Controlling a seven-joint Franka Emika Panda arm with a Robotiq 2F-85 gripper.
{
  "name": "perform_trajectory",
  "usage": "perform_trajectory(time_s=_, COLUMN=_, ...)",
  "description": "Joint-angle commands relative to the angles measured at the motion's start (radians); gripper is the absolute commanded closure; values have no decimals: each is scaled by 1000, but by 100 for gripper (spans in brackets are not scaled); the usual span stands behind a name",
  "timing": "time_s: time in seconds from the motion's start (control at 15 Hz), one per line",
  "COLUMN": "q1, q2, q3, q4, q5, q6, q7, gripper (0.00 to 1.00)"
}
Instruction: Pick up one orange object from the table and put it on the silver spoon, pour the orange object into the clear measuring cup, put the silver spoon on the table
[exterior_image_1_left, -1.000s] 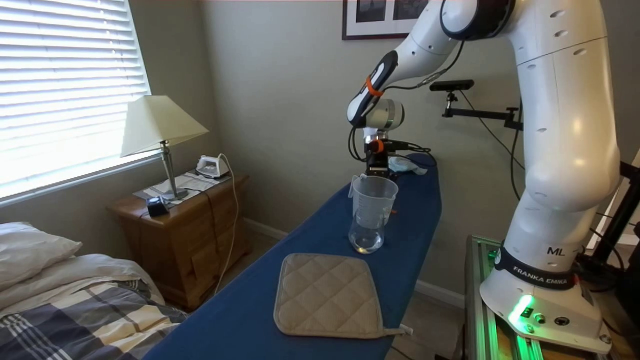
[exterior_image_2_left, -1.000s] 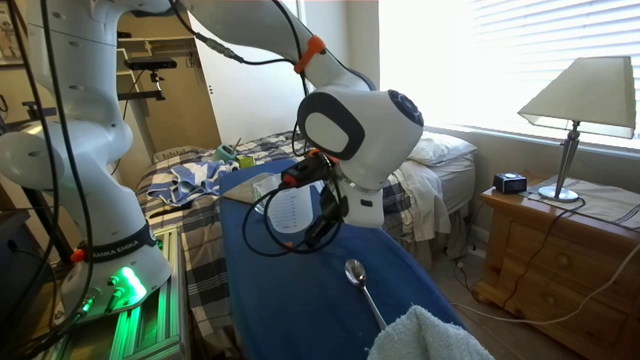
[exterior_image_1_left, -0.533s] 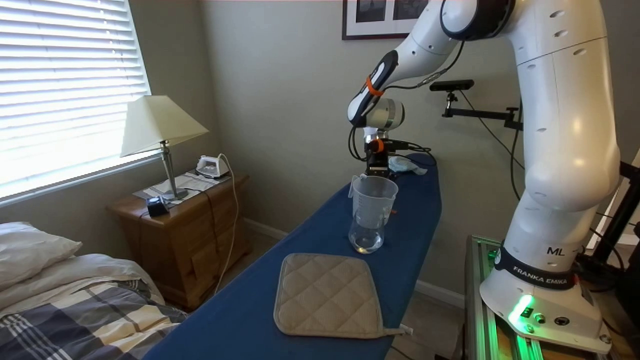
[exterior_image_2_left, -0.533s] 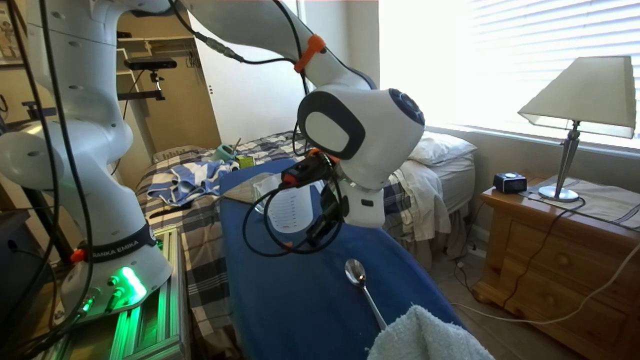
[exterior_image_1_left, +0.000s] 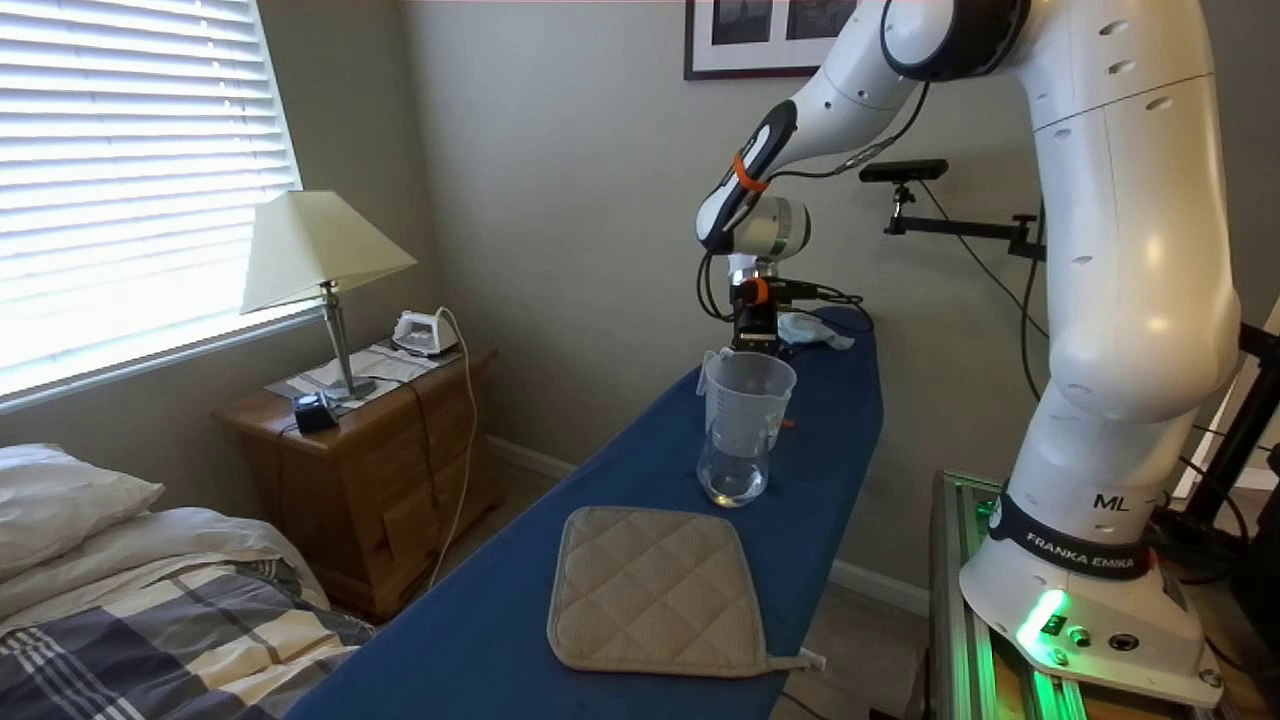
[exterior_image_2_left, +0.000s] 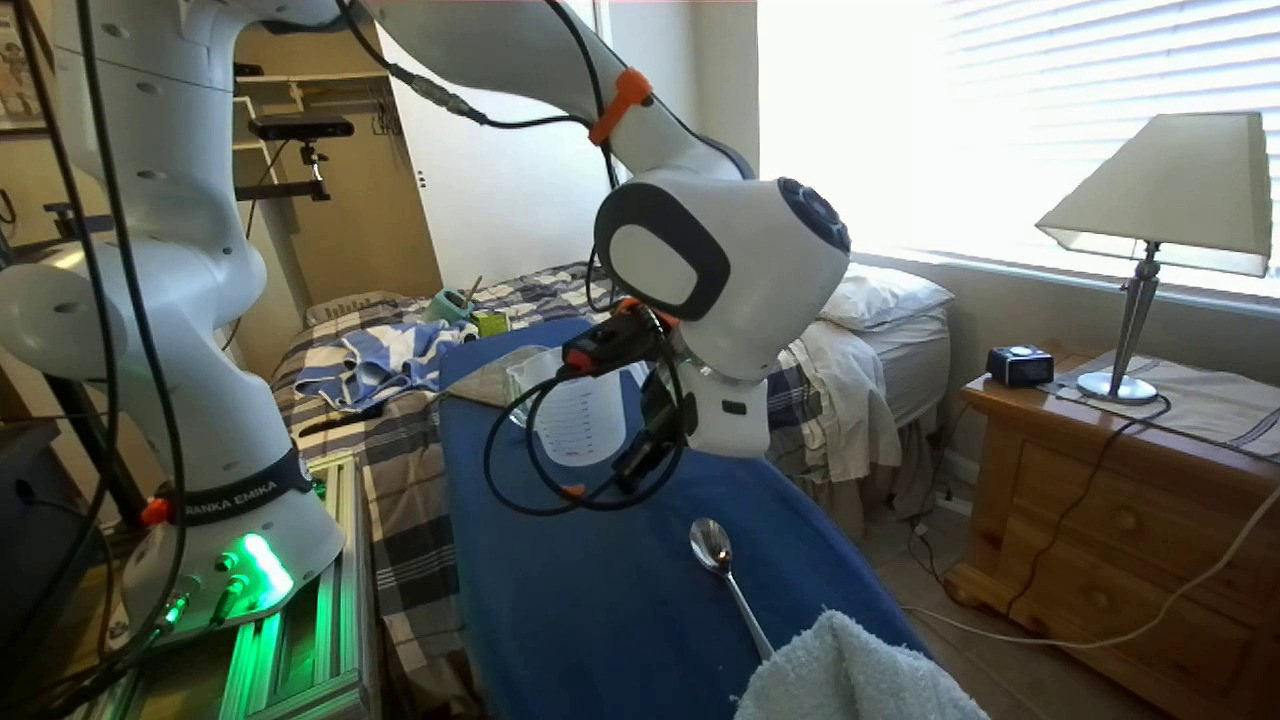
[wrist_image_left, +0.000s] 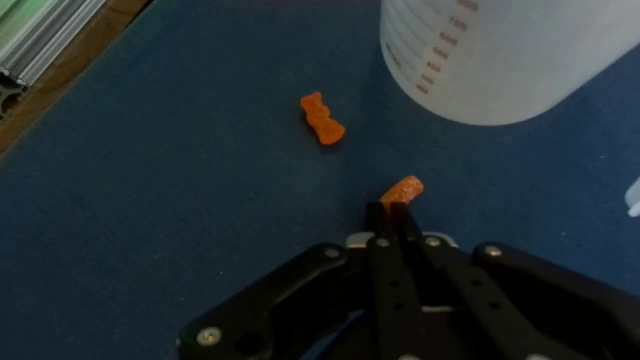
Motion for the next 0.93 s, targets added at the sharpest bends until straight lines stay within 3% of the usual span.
perform_trajectory(time_s=0.0, q1=-27, q2=17, q3=12, q4=39, q5=56, q6=-47, q7=-13, gripper=97)
perform_trajectory(time_s=0.33, q1=-30, q2=4, q3=12, q4=73, q5=105, q6=-90, q7=-10, gripper=97)
perform_trajectory(time_s=0.87, q1=-22, q2=-68, q3=-30, q4=147, q5=35, q6=-73, q7=27, gripper=97)
